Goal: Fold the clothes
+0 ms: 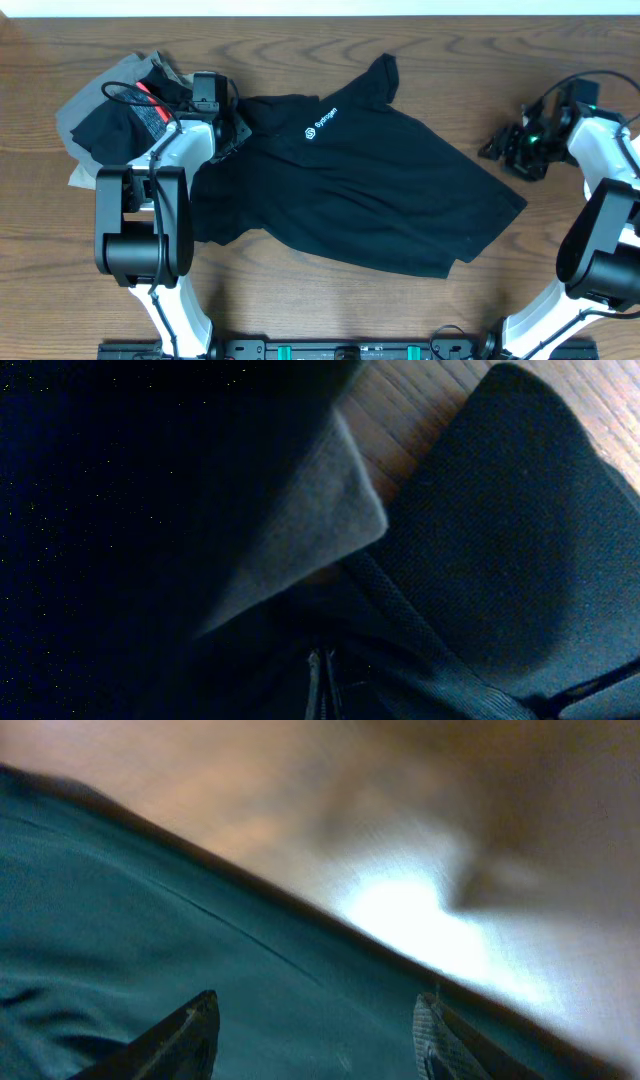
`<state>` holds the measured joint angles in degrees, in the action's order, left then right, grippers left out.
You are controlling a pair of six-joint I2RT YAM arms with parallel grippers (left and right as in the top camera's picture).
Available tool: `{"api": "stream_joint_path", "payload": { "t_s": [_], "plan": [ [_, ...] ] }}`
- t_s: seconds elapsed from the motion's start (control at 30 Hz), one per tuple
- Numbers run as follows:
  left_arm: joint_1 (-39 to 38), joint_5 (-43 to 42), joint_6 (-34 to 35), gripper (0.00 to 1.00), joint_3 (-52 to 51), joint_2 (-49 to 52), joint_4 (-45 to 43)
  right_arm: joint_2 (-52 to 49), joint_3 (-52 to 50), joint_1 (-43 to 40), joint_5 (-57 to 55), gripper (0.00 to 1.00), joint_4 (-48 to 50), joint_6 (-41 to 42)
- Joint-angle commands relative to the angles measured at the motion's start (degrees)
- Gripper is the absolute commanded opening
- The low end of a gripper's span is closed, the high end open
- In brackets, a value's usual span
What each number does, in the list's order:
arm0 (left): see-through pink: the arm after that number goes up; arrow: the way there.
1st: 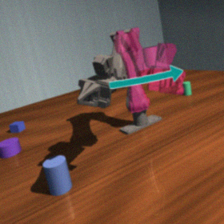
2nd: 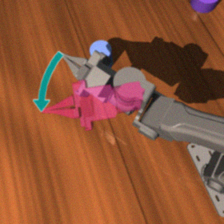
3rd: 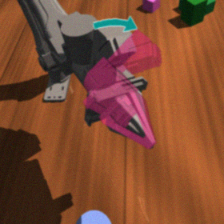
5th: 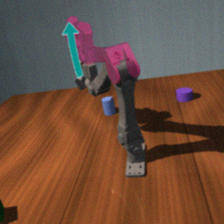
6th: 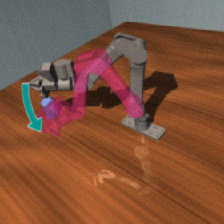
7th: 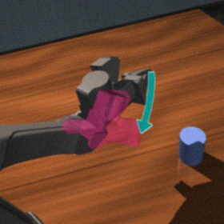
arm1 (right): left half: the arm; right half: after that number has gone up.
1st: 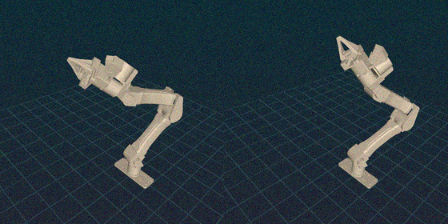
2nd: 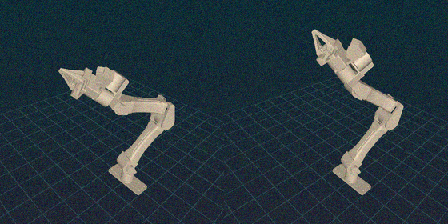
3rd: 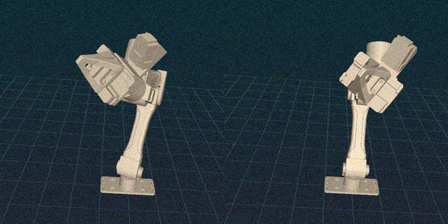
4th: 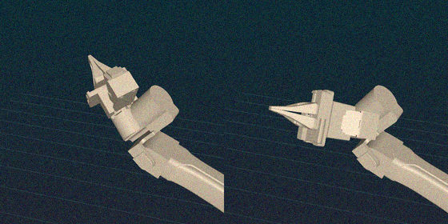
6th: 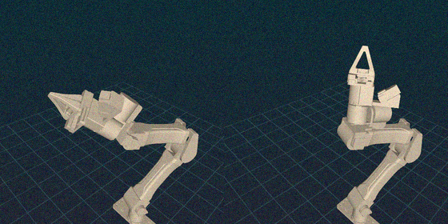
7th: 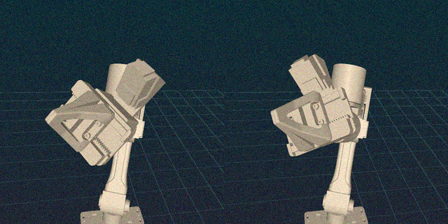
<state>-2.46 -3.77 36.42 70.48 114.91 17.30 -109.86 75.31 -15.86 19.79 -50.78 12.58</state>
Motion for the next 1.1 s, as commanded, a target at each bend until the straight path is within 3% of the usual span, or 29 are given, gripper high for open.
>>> {"api": "stream_joint_path", "payload": {
  "t_s": [0.0, 0.07, 0.17, 0.27, 0.3, 0.43, 0.57, 0.9, 1.07],
  "plan": [
    [0.7, 4.2, 2.4, 0.06, -1.9, 2.2, 2.2, 1.0, -0.7, 1.9, -16.2, 0.62, -2.4, 5.5],
    [0.5, 4.2, 2.4, 0.06, -1.9, 2.2, 2.2, 1.0, -2.4, 2.2, -16.7, 0.63, -2.3, 5.8],
    [0.4, 4.2, 2.3, 0.06, -1.9, 2.2, 2.2, 1.0, -5.0, 2.0, -22.7, 0.77, -0.6, 6.7],
    [0.4, 3.6, 1.5, 0.06, -1.9, 2.2, 1.9, 1.0, -6.6, 1.7, -25.9, 0.75, 2.1, 6.0],
    [0.4, 3.3, 1.3, 0.06, -1.9, 2.2, 1.8, 1.0, -7.0, 1.6, -24.9, 0.73, 3.0, 5.5],
    [0.4, 2.9, 0.9, 0.06, -1.9, 2.2, 1.7, 1.0, -8.5, 1.7, -21.4, 0.47, 4.8, 3.8],
    [0.4, 2.9, 0.9, 0.06, -1.9, 2.2, 1.6, 1.3, -8.4, 1.6, -21.6, 0.03, 6.1, 3.9],
    [0.4, 1.2, -2.9, 0.08, -1.6, 2.2, -0.2, 5.4, 4.6, -1.8, -17.7, 0.01, 17.4, 0.5],
    [0.4, -5.4, -4.9, 0.17, -1.6, 2.2, -3.4, 5.1, 6.1, -2.9, -16.5, 0.01, 30.2, -2.0]
  ]
}}
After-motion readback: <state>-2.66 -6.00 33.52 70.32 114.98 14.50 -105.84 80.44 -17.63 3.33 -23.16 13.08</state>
